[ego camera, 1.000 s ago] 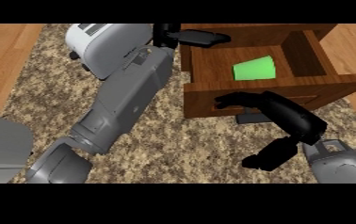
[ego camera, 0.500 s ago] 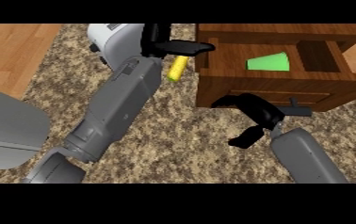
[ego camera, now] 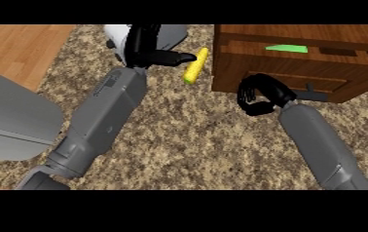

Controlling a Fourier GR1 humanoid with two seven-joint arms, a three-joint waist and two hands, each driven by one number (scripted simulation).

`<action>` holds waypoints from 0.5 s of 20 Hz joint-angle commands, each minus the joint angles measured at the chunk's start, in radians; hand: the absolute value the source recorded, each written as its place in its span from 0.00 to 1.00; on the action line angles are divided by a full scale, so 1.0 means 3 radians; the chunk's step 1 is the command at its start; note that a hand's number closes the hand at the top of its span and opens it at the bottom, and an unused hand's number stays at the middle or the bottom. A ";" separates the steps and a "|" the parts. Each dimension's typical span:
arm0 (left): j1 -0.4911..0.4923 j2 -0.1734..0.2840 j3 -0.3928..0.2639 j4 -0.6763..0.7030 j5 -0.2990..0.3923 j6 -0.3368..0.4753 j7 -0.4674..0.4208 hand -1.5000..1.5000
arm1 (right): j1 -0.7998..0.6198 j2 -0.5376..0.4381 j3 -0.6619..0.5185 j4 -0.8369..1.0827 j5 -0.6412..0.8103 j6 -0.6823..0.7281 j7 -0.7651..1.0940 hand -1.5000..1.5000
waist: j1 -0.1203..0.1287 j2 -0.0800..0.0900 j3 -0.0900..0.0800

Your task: Pick up the cup, place it into the drawer and close the drawer

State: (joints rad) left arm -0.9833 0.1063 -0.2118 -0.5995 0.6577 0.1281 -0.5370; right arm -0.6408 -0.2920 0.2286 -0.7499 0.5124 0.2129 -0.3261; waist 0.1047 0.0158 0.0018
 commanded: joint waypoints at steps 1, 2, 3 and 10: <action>0.0108 0.0150 0.0015 -0.0159 0.0038 -0.0118 0.0111 0.00 | -0.0384 -0.0129 -0.0381 0.0484 -0.0153 -0.0149 -0.0272 1.00 | 0.0097 0.0030 0.0013; 0.0261 0.0101 -0.0011 -0.0180 0.0030 -0.0149 0.0025 0.00 | -0.0465 -0.0141 -0.0419 0.0563 -0.0158 -0.0180 -0.0321 1.00 | 0.0124 0.0039 0.0012; 0.0249 0.0152 -0.0029 -0.0195 -0.0011 -0.0118 0.0026 0.00 | -0.0583 -0.0162 -0.0473 0.0674 -0.0165 -0.0199 -0.0295 1.00 | 0.0126 0.0046 0.0012; 0.0424 0.0261 -0.0086 -0.0367 0.0001 -0.0337 0.0104 0.00 | -0.0974 -0.0389 -0.0760 0.0872 -0.0332 -0.0174 -0.0089 1.00 | 0.0286 0.0077 0.0010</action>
State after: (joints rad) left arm -0.8898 0.1640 -0.2294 -0.6883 0.6602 0.0575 -0.5074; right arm -0.7724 -0.3301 0.0865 -0.5577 0.4233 0.2318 -0.4160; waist 0.1496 0.0235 0.0094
